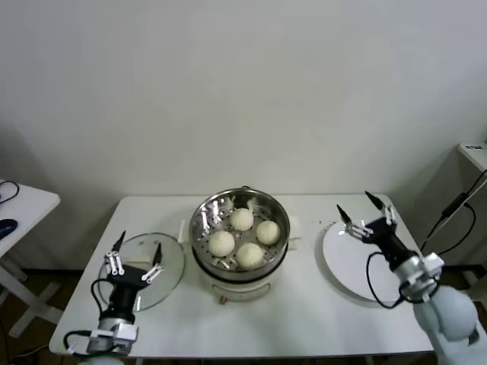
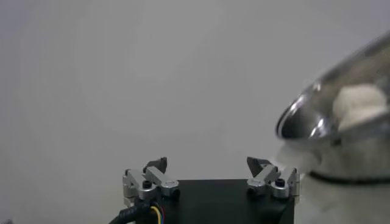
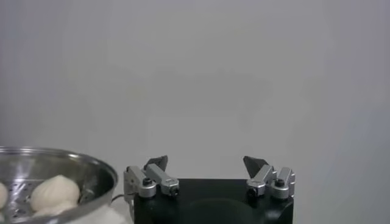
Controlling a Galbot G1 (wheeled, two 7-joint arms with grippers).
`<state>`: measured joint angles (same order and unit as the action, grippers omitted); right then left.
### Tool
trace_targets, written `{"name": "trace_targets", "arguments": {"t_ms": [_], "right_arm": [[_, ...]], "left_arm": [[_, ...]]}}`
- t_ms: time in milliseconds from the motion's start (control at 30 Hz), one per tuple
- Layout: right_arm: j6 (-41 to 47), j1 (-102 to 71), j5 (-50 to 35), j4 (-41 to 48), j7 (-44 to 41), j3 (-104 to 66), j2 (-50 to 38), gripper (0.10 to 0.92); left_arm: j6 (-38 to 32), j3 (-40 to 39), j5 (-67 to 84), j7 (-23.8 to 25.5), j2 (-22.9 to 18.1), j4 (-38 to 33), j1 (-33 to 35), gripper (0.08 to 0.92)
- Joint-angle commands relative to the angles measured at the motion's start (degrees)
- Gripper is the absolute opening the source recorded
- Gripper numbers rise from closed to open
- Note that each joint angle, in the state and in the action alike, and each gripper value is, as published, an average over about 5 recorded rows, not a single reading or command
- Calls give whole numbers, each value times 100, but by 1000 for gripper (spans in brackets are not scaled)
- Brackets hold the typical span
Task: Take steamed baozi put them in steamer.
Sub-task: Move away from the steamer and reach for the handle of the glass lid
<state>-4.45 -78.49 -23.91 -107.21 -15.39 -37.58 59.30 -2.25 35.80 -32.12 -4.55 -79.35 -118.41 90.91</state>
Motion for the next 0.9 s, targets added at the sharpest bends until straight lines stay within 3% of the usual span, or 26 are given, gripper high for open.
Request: {"name": "trace_targets", "arguments": {"t_ms": [33,433,900], "right_arm": [[-447,-922,19,-171,27,-641,1339,823],[-537,-914,35,-32,-107,-510,1439,823],[-383,-597,231,134,-59,-307,1249,823]], "left_arm": [[70,508,-3170,35,30,266,-86,823],[-12,525,-4748,278,346,1209,-409,823],[-344,376,-5008,8,310,2677,-1143,823]]}}
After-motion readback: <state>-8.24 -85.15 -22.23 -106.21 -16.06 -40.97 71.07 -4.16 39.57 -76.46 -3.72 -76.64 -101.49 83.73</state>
